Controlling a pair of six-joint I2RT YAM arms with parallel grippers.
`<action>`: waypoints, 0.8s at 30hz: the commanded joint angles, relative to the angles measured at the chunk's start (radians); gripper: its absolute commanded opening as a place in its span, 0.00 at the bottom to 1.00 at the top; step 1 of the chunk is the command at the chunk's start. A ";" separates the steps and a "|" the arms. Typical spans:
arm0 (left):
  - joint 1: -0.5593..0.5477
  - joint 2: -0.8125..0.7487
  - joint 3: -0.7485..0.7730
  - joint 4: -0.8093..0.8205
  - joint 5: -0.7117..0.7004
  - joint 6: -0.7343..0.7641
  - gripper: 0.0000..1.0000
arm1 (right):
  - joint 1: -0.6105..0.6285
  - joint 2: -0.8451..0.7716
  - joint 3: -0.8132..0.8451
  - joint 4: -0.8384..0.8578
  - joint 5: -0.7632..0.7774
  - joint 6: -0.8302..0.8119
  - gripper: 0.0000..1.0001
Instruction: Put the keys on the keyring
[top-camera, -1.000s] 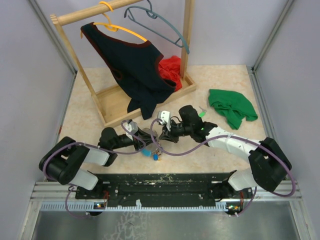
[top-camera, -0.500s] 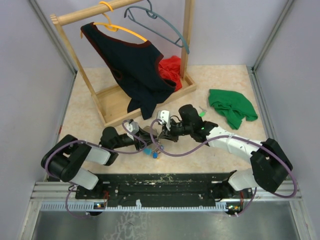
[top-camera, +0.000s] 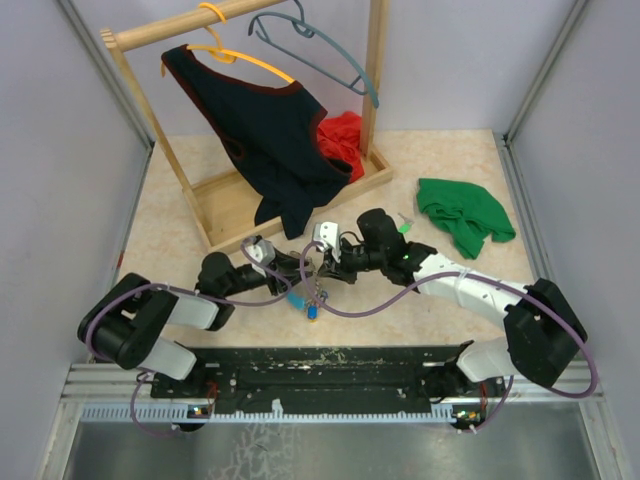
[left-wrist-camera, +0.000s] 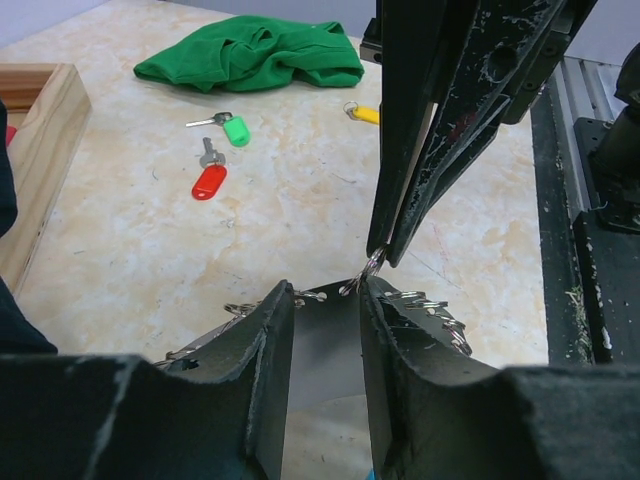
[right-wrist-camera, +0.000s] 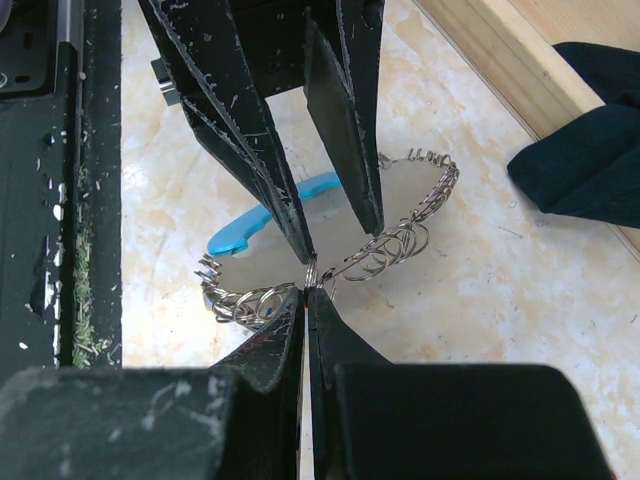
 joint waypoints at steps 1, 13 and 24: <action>0.009 -0.009 0.013 0.053 0.066 -0.006 0.38 | 0.007 -0.047 0.060 0.038 -0.021 -0.023 0.00; 0.009 0.034 0.045 0.075 0.201 -0.022 0.32 | 0.008 -0.041 0.068 0.036 -0.047 -0.027 0.00; 0.009 0.001 0.064 -0.052 0.185 0.024 0.10 | 0.008 -0.066 0.056 0.039 -0.054 -0.030 0.00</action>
